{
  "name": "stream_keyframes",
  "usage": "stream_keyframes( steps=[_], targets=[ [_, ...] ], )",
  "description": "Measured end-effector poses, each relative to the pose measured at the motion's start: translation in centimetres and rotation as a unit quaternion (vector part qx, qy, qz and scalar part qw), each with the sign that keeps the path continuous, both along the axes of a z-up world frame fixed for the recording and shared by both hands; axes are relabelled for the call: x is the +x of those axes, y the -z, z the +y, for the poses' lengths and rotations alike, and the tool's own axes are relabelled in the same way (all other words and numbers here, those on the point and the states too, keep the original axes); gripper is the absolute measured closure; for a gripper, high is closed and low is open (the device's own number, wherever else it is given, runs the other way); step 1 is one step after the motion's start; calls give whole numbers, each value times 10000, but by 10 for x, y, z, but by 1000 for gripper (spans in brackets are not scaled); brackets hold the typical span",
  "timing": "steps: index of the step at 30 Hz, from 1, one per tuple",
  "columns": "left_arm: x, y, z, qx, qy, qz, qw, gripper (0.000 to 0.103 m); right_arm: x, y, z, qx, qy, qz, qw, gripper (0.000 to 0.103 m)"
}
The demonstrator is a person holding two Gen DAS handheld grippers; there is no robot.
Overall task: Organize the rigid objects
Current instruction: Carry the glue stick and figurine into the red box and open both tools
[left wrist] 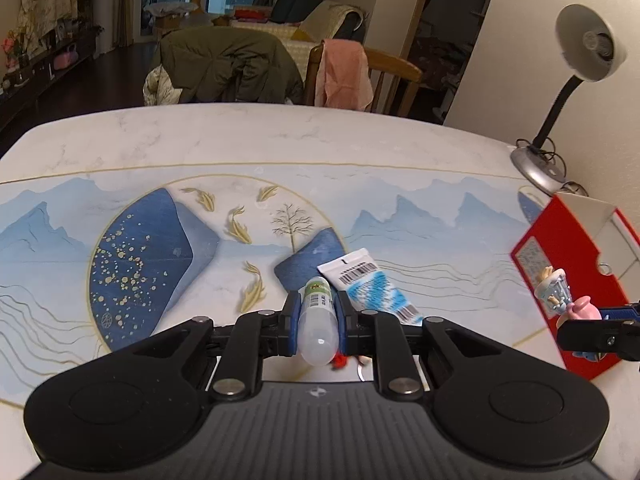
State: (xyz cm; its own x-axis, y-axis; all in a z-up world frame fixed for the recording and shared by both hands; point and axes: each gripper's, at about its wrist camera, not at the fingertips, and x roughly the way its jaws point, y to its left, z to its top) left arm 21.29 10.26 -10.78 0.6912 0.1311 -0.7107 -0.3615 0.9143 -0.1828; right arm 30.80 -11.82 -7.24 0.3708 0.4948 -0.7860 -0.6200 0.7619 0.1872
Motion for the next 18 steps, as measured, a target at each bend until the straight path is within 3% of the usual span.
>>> stream_keyframes(
  steps=[8, 18],
  targets=[
    [-16, -38, -33, -149, 189, -324, 9992, 86, -9, -23, -38, 171, 106, -165, 9997, 69],
    [-2, -87, -105, -214, 830, -831, 9929, 86, 1, -43, -98, 258, 381, -363, 9983, 69]
  ],
)
